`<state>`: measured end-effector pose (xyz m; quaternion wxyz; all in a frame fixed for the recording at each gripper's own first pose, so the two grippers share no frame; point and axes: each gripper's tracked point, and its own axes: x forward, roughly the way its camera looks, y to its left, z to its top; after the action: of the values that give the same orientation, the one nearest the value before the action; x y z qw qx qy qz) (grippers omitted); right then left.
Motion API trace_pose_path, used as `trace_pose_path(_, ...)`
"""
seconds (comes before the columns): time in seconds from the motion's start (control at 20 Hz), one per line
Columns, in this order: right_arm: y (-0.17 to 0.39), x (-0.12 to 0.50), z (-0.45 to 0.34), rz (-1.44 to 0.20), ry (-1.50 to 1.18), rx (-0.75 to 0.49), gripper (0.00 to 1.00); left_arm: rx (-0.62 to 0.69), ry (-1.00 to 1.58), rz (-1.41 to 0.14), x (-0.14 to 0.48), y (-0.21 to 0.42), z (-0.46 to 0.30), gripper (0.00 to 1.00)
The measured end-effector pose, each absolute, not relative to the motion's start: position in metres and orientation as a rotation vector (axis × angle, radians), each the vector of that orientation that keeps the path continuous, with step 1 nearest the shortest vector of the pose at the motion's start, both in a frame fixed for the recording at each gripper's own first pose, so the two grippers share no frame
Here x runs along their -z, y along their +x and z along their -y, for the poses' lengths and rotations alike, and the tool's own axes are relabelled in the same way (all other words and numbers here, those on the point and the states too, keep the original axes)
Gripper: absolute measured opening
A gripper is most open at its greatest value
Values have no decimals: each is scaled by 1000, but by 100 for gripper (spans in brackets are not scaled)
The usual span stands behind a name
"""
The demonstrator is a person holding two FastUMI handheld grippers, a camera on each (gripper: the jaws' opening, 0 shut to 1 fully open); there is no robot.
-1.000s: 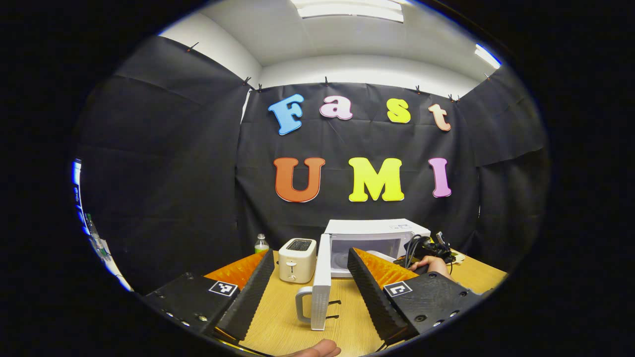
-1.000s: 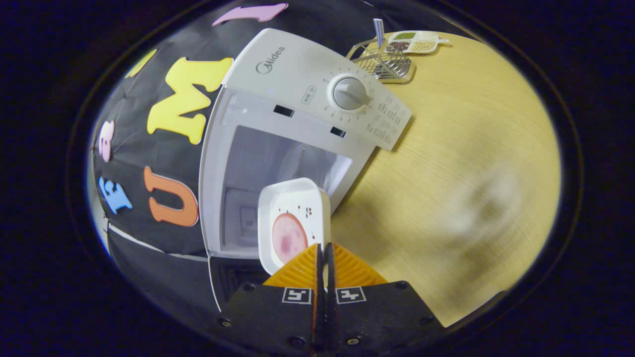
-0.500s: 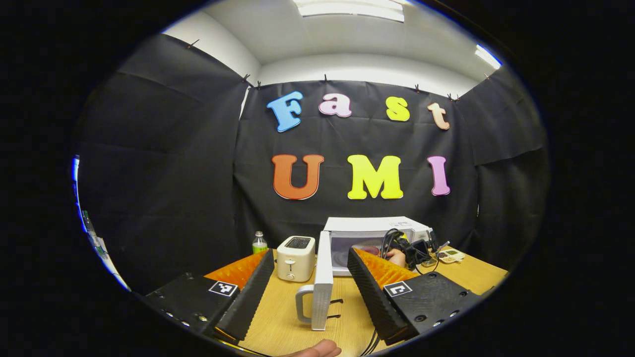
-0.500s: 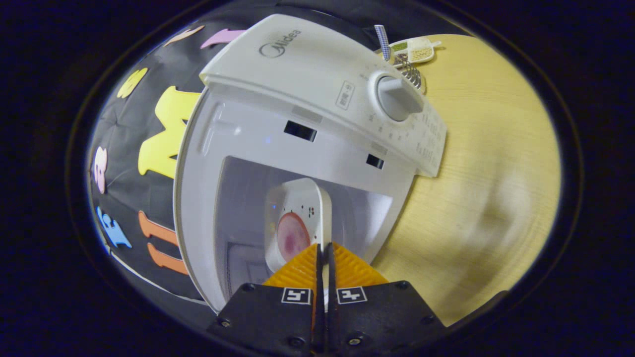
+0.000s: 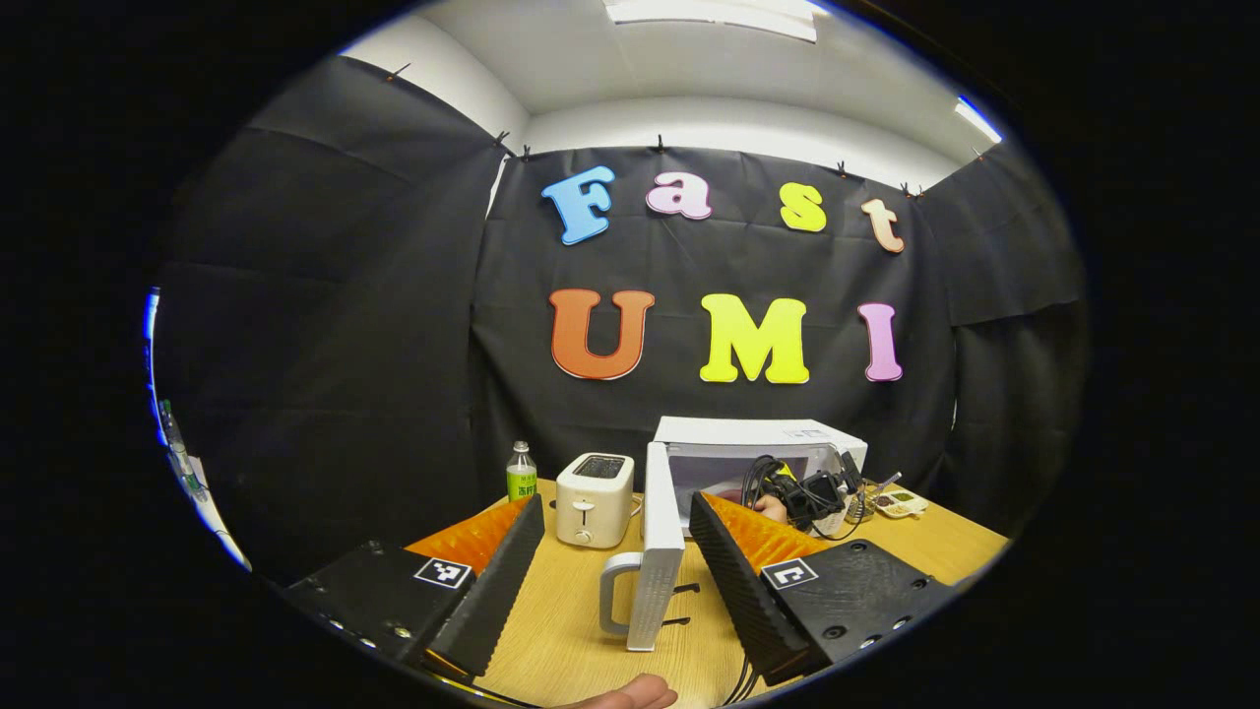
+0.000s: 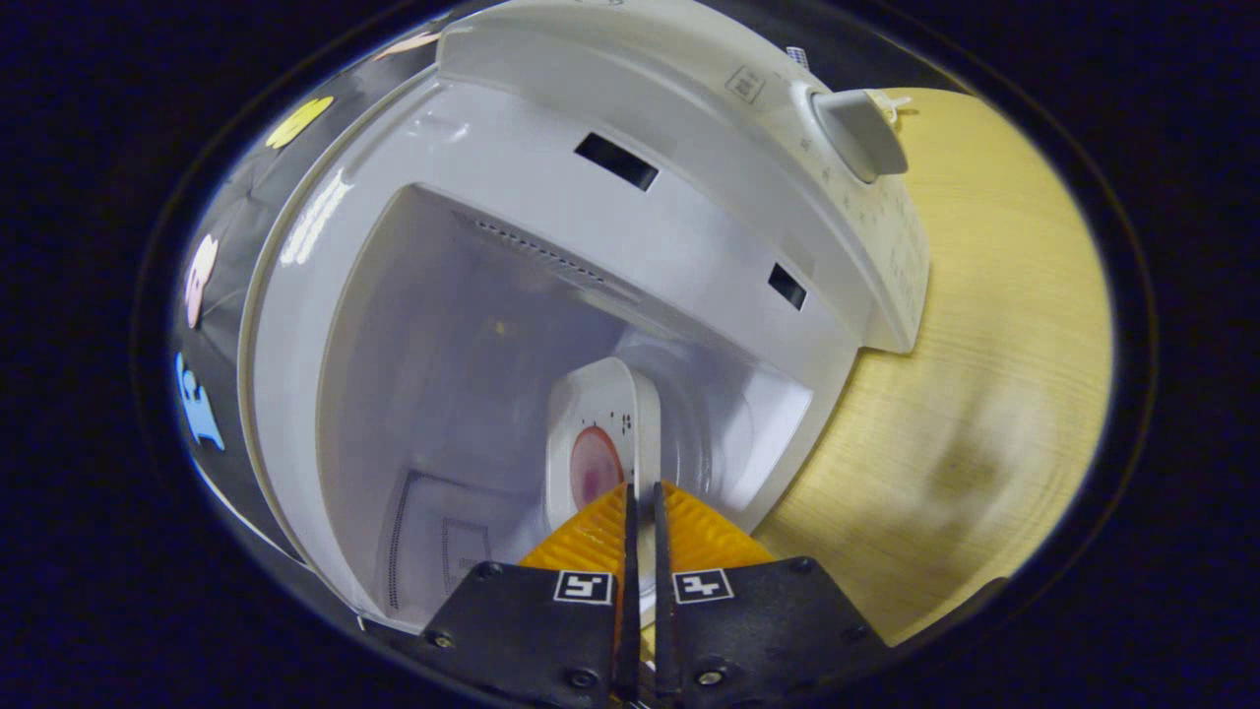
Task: Open the microwave oven with the left hand, put the food in, and close the microwave oven.
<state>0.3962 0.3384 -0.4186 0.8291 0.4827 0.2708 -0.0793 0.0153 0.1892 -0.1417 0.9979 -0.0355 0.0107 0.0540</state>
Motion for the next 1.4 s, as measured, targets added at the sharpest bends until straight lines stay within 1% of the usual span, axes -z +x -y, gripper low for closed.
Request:
trace_pose_path(0.2,393,420,-345,-580,989,157,12,-111,-77,-30,146,11,-193,91)
trace_pose_path(0.25,393,418,-349,-579,973,146,5,-113,-77,-28,145,11,-194,91)
trace_pose_path(0.3,393,417,-352,-578,954,134,12,-113,-80,-27,146,10,-195,91)
trace_pose_path(0.55,395,417,-358,-554,818,97,13,-122,-90,-38,152,2,-200,91)
trace_pose_path(0.75,397,423,-354,-559,696,90,14,-125,-110,-43,154,-5,-205,91)
trace_pose_path(0.8,398,423,-351,-554,662,86,17,-132,-112,-43,155,-5,-209,91)
trace_pose_path(0.85,400,422,-348,-540,613,78,12,-138,-117,-43,156,-6,-211,91)
trace_pose_path(0.9,401,420,-342,-519,556,81,25,-139,-121,-45,158,-7,-212,91)
trace_pose_path(0.95,402,417,-337,-496,502,76,26,-140,-124,-45,159,-7,-214,91)
trace_pose_path(1.05,400,408,-334,-464,452,51,34,-146,-120,-45,160,-9,-217,91)
trace_pose_path(1.1,398,402,-330,-453,435,40,36,-152,-117,-44,161,-9,-219,91)
trace_pose_path(1.15,395,399,-326,-448,415,31,47,-159,-111,-43,162,-11,-220,91)
trace_pose_path(1.2,392,394,-323,-440,394,7,55,-167,-102,-41,162,-10,-223,91)
trace_pose_path(1.25,389,389,-319,-434,369,-17,59,-176,-91,-43,164,-10,-225,91)
trace_pose_path(1.3,385,382,-312,-424,337,-31,66,-183,-78,-44,165,-8,-226,91)
trace_pose_path(1.35,380,374,-305,-410,309,-41,67,-189,-66,-45,166,-8,-227,91)
trace_pose_path(1.4,375,364,-298,-388,285,-62,71,-192,-55,-51,168,-8,-228,91)
